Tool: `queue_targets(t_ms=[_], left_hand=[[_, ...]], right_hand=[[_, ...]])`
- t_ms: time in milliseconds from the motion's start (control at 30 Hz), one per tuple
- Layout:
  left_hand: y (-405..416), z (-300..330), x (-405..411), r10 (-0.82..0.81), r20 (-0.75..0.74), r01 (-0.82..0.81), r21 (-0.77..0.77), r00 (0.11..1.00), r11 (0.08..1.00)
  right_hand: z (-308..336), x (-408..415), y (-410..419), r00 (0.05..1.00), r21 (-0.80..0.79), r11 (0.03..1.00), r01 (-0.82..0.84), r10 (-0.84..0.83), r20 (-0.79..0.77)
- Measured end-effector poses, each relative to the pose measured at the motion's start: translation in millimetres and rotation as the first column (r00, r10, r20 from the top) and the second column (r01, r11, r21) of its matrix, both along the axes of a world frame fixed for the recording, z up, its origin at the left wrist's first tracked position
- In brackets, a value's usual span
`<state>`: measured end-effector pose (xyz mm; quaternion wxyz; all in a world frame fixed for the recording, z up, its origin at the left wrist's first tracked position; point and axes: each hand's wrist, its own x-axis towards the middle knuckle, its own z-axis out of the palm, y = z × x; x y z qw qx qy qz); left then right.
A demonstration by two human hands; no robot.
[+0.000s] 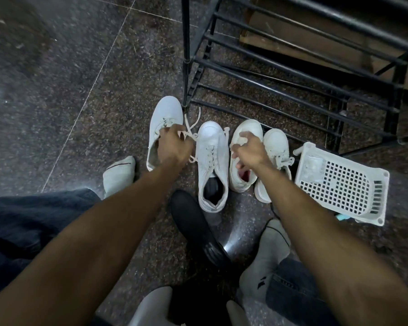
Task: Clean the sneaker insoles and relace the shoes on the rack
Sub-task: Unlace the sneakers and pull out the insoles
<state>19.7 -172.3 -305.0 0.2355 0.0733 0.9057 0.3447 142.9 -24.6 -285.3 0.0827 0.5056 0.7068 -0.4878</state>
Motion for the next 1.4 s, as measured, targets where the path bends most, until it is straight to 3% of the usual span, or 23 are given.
queue_targets(t_ms=[33, 100, 233, 467, 700, 867, 967, 1033, 1133, 1233, 1300, 1400], left_hand=[[-3, -3, 9, -0.123, -0.108, 0.108, -0.136, 0.986, 0.985], [-7, -5, 28, -0.312, -0.218, 0.261, -0.233, 0.925, 0.937], [-11, -20, 58, -0.559, 0.022, 0.538, -0.302, 0.829, 0.787], [-8, -31, 67, -0.552, 0.030, 0.508, -0.435, 0.833, 0.743], [-31, -38, 56, -0.384, 0.032, 0.371, -0.345, 0.923, 0.862], [-43, -39, 51, -0.276, 0.081, 0.287, -0.339, 0.958, 0.896], [-44, -38, 56, -0.318, 0.027, 0.307, -0.348, 0.948, 0.886], [-48, -41, 60, -0.470, -0.132, 0.410, -0.323, 0.873, 0.853], [-51, -50, 66, -0.735, -0.376, 0.623, -0.391, 0.564, 0.677], [-39, -58, 67, -0.853, -0.370, 0.705, -0.488, 0.367, 0.515], [-28, -60, 67, -0.890, -0.310, 0.711, -0.536, 0.335, 0.454], [-16, -63, 68, -0.893, -0.248, 0.647, -0.620, 0.376, 0.444]], right_hand=[[-3, 5, -8, 0.982, 0.110, 0.981, -0.158, 0.145, 0.118], [-8, 15, -28, 0.896, 0.224, 0.891, -0.396, 0.322, 0.304], [-17, 29, -66, 0.809, 0.301, 0.775, -0.555, 0.420, 0.411], [-25, 24, -70, 0.795, 0.357, 0.735, -0.576, 0.404, 0.452], [-32, 38, -61, 0.836, 0.353, 0.792, -0.499, 0.332, 0.437], [-36, 43, -64, 0.838, 0.353, 0.798, -0.487, 0.315, 0.445], [-36, 43, -69, 0.854, 0.361, 0.816, -0.452, 0.278, 0.441], [-36, 45, -73, 0.877, 0.370, 0.835, -0.408, 0.246, 0.412], [-37, 51, -81, 0.889, 0.340, 0.864, -0.371, 0.225, 0.399], [-41, 58, -90, 0.900, 0.294, 0.896, -0.331, 0.206, 0.385], [-44, 58, -93, 0.913, 0.291, 0.911, -0.292, 0.175, 0.369], [-49, 57, -91, 0.915, 0.294, 0.911, -0.290, 0.173, 0.364]])
